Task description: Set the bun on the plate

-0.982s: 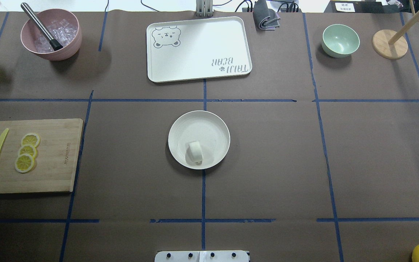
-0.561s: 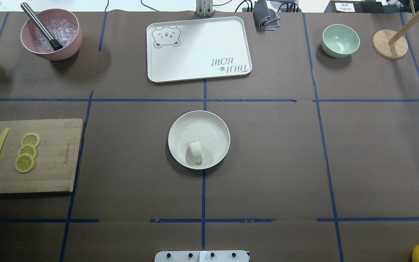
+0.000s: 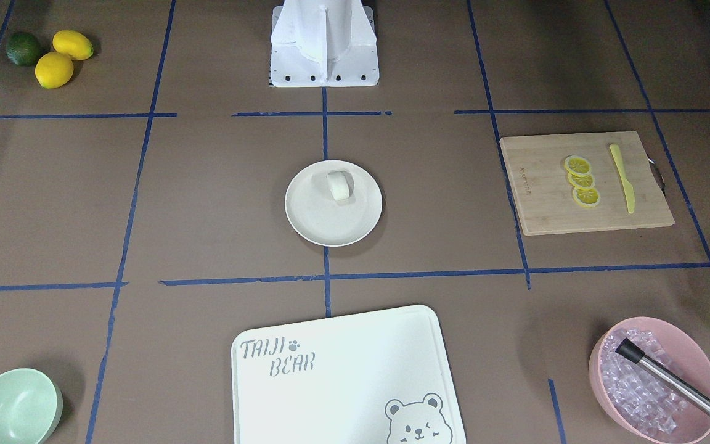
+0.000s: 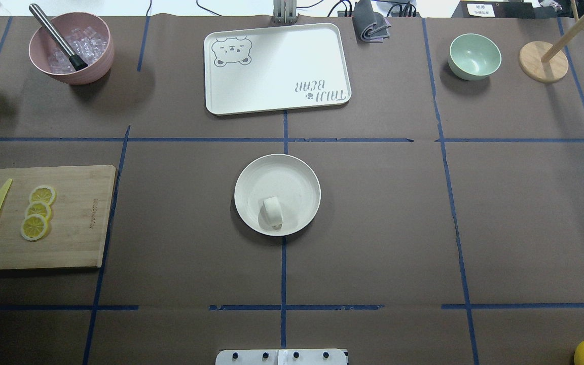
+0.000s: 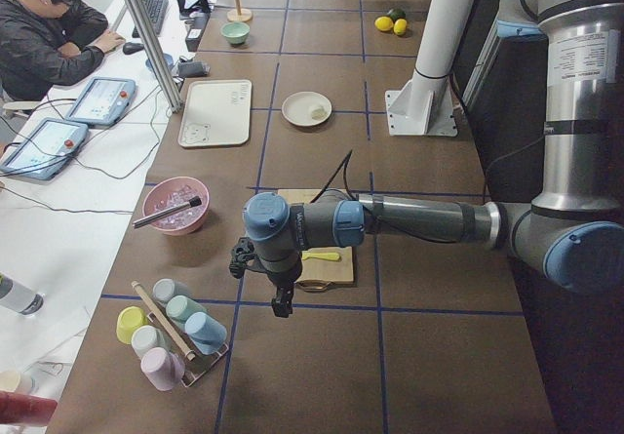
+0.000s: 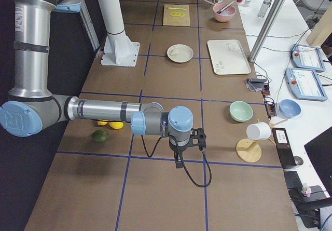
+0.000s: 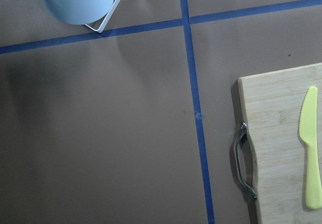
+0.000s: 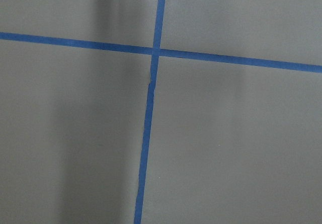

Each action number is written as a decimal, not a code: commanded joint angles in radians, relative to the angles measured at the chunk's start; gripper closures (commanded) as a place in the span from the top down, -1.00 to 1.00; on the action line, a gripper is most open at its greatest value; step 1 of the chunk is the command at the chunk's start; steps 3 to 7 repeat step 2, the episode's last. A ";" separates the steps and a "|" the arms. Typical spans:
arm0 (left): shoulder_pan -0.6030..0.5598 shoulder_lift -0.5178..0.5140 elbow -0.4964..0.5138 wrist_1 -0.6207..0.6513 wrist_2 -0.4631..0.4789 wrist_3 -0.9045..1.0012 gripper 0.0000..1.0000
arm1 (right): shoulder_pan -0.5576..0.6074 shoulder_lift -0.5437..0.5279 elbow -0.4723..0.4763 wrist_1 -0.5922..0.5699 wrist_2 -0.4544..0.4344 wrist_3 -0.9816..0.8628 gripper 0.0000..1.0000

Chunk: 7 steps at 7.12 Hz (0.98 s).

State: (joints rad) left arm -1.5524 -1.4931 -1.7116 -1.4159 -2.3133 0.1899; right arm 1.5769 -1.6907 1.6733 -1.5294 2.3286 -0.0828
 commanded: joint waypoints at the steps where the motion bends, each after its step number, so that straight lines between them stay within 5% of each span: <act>1: 0.000 0.001 0.001 0.000 0.002 -0.001 1.00 | 0.000 -0.001 0.000 0.000 0.000 0.002 1.00; 7: 0.000 0.004 0.004 0.000 0.000 -0.001 1.00 | 0.000 -0.001 0.000 0.000 0.000 0.002 1.00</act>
